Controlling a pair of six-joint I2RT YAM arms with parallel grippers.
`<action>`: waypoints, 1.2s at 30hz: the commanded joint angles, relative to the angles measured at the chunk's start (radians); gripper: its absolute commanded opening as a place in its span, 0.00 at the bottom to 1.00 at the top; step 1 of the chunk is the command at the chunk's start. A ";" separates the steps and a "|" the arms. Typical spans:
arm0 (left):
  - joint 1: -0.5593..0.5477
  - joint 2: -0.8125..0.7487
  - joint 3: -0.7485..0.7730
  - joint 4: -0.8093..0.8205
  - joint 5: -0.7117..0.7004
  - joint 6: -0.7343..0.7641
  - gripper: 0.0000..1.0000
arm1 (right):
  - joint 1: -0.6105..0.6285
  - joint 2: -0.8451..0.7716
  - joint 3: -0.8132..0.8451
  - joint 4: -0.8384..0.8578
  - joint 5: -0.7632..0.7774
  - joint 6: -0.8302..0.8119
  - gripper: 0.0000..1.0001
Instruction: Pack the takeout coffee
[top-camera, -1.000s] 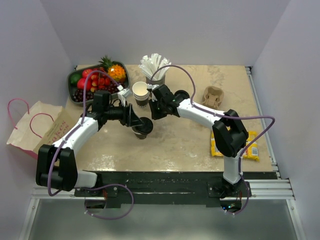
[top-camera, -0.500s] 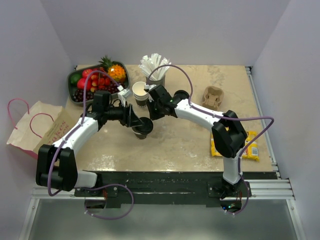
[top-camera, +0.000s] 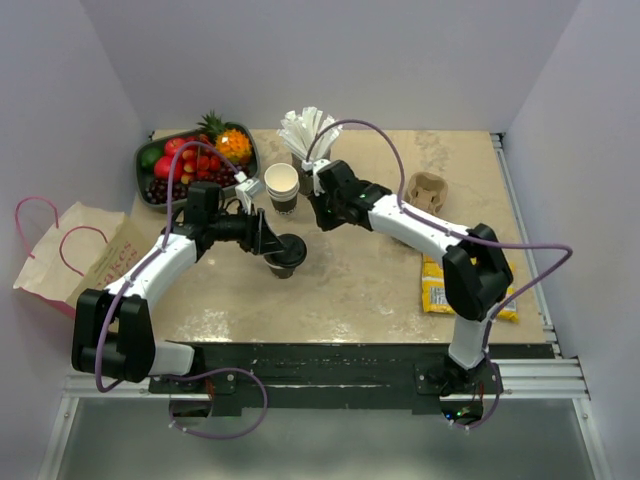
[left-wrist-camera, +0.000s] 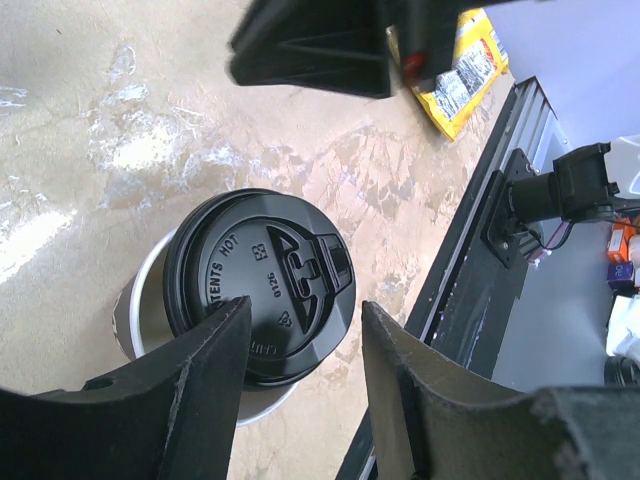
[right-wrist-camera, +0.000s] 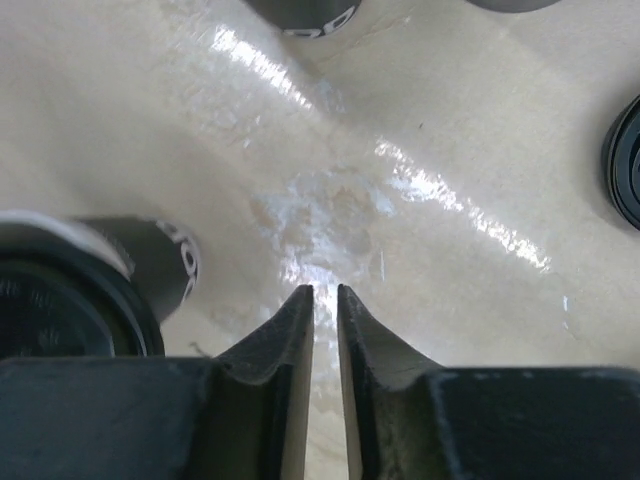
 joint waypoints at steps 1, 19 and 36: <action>-0.003 -0.006 0.019 0.008 0.006 0.017 0.52 | -0.039 -0.145 -0.073 0.042 -0.274 -0.182 0.24; -0.003 -0.012 0.009 0.023 0.005 0.009 0.53 | -0.034 -0.090 -0.041 0.038 -0.491 -0.308 0.41; 0.003 -0.014 0.016 0.019 -0.004 0.008 0.53 | 0.001 -0.026 0.034 0.026 -0.531 -0.284 0.41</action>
